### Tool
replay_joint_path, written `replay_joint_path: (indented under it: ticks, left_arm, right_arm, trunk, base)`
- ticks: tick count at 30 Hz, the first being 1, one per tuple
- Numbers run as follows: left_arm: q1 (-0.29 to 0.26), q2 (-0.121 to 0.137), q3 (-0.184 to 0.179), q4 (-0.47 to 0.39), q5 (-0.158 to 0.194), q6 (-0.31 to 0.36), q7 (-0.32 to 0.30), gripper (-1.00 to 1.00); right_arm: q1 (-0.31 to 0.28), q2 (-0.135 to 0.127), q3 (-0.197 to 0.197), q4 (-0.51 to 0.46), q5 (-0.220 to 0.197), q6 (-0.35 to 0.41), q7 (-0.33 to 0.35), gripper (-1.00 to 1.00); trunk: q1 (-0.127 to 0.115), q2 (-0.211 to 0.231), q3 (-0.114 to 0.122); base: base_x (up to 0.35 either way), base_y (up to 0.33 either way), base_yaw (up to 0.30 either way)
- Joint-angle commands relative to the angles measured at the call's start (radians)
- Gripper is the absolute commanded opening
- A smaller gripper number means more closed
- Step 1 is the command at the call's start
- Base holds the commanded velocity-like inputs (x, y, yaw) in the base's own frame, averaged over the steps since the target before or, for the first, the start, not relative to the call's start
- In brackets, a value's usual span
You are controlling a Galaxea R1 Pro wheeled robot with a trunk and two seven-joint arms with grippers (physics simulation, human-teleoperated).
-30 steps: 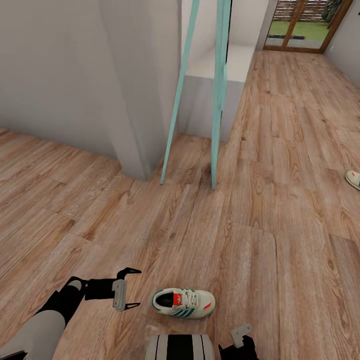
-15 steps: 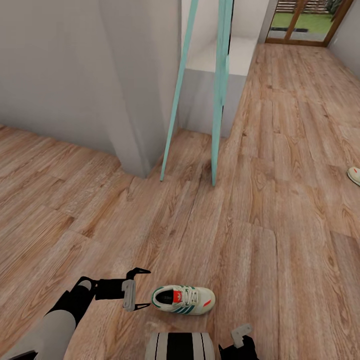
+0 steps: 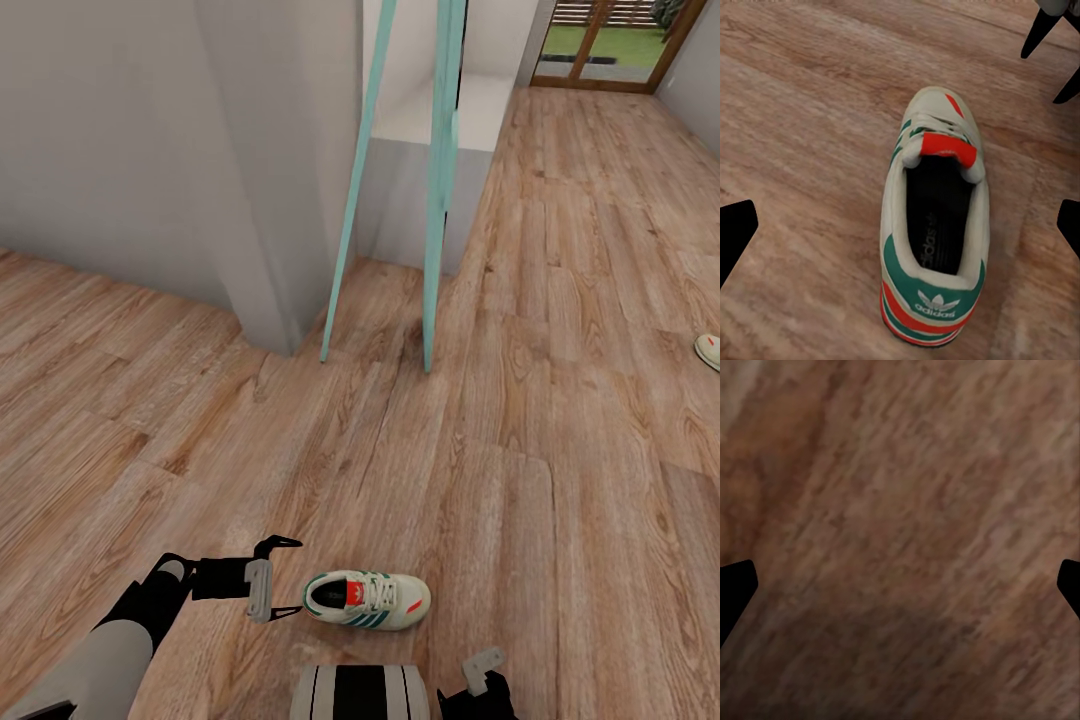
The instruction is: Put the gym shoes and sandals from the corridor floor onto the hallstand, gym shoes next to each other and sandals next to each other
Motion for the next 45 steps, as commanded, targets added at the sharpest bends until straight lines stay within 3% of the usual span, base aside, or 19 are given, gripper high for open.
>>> replay_joint_path:
  ticks: [1,18,41,45]
  left_arm:
    - [0.0,0.0,0.0,0.0,0.0,0.0,0.0,1.0]
    - [0.0,-0.001,-0.001,0.054,-0.002,0.0,0.0,1.0]
    - [0.0,-0.002,-0.001,0.062,0.002,0.0,0.001,1.0]
    - [0.0,-0.012,0.0,0.062,0.002,0.0,0.002,1.0]
  right_arm:
    - [0.0,0.0,0.0,0.0,0.0,0.0,0.0,1.0]
    - [0.0,0.0,0.0,0.0,0.0,0.0,0.0,1.0]
    - [0.0,0.001,0.0,0.0,0.0,0.0,0.0,1.0]
    - [0.0,0.001,0.0,0.0,0.0,0.0,0.0,1.0]
  trunk:
    - [0.0,0.0,0.0]
    - [0.0,0.0,0.0]
    - [0.0,0.0,0.0]
    - [0.0,0.0,0.0]
  base:
    - [0.0,0.0,0.0]
    - [0.0,0.0,0.0]
    - [0.0,0.0,0.0]
    - [0.0,0.0,0.0]
